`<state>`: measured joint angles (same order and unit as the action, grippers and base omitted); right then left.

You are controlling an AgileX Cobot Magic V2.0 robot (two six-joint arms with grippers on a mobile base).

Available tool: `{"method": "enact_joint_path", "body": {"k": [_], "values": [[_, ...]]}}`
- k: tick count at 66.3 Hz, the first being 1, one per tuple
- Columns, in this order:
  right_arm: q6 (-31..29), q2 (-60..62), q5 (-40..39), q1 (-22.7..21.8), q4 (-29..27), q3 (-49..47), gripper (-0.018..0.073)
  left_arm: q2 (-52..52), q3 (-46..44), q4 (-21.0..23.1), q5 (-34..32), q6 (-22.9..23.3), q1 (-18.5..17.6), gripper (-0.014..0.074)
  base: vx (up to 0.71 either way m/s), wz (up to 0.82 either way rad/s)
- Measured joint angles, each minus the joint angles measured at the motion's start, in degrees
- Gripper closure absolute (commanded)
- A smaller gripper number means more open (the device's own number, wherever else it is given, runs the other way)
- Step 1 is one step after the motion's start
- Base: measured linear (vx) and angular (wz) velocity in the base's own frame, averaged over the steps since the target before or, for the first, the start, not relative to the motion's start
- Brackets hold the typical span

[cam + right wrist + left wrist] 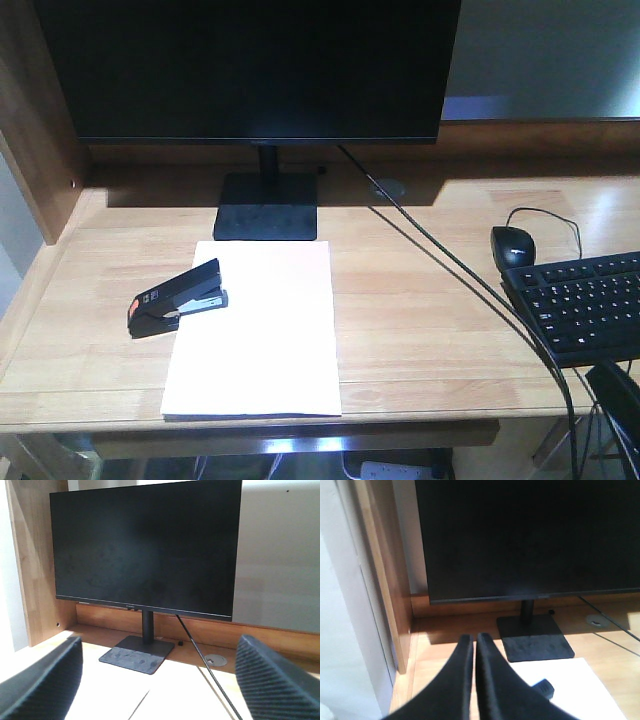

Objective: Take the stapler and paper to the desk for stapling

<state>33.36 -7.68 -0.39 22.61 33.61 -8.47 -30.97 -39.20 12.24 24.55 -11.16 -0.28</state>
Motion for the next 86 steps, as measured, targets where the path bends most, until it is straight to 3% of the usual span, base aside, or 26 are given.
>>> {"method": "enact_joint_path", "body": {"k": [15,29,78,86], "values": [[0.0,0.0,0.0,0.0,0.0,0.0,-0.0022,18.7,16.9,0.2,-3.6,-0.6,0.0,0.0603,0.0,0.0],[0.0,0.0,0.0,0.0,0.0,0.0,-0.0022,26.8,23.7,0.2,-2.8,-0.7,0.0,0.0603,0.0,0.0],[0.0,0.0,0.0,0.0,0.0,0.0,-0.0021,27.3,24.8,0.2,0.1,-0.7,0.0,0.0603,0.0,0.0],[0.0,0.0,1.3,0.0,0.0,0.0,0.0024,27.3,24.8,0.2,0.1,-0.7,0.0,0.0603,0.0,0.0]]}}
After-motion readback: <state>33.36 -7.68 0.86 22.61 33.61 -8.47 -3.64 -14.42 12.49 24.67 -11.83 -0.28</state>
